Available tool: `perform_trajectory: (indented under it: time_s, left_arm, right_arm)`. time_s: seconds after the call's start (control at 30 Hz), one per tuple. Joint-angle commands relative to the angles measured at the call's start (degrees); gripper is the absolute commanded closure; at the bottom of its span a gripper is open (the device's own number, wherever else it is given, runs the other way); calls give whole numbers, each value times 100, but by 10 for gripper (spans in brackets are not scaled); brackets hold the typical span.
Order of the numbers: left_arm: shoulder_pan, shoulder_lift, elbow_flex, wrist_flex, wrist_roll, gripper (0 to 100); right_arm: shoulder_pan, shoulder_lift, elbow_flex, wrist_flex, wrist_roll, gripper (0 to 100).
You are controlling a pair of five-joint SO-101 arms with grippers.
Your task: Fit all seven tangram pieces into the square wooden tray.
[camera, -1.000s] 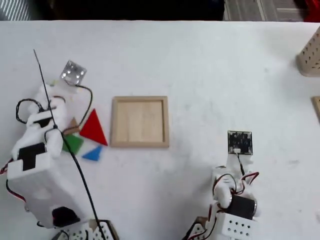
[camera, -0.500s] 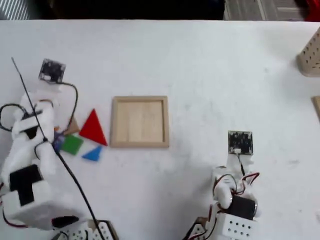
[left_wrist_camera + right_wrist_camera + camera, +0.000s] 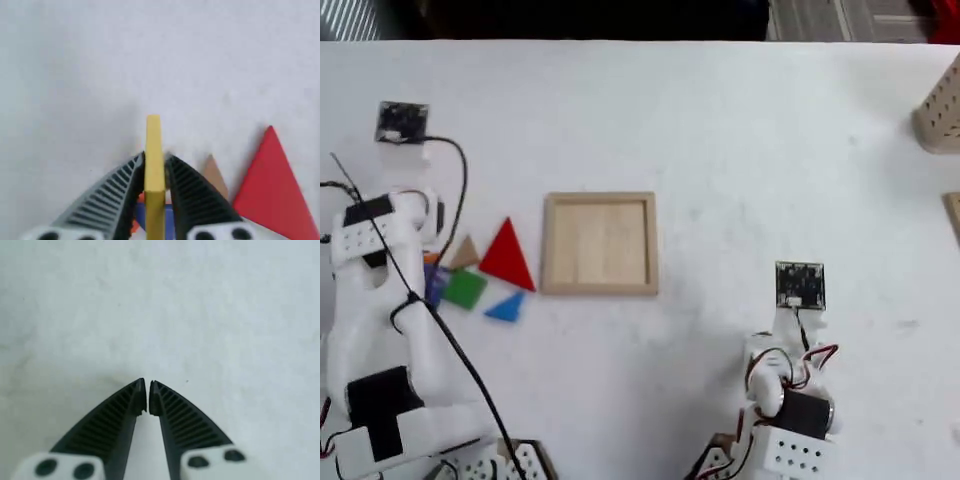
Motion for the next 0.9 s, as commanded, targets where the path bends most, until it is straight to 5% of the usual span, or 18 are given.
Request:
perform_trajectory:
  time_s: [0.0,0.43,0.77,0.87]
  left_arm:
    - [910,-321,-378,299,88,944]
    - [3574,-277,-369,281,114,978]
    - [4497,-277,-334,255,44,972]
    - [4752,-268,-308,281,-492,902]
  right_arm:
    - [-48,-31,-18,-66,-9,980]
    - [-40,-31,-18,-66,-9,980]
    - [-48,-31,-18,-66,-9,980]
    - [-48,-31,-18,-66,-9,980]
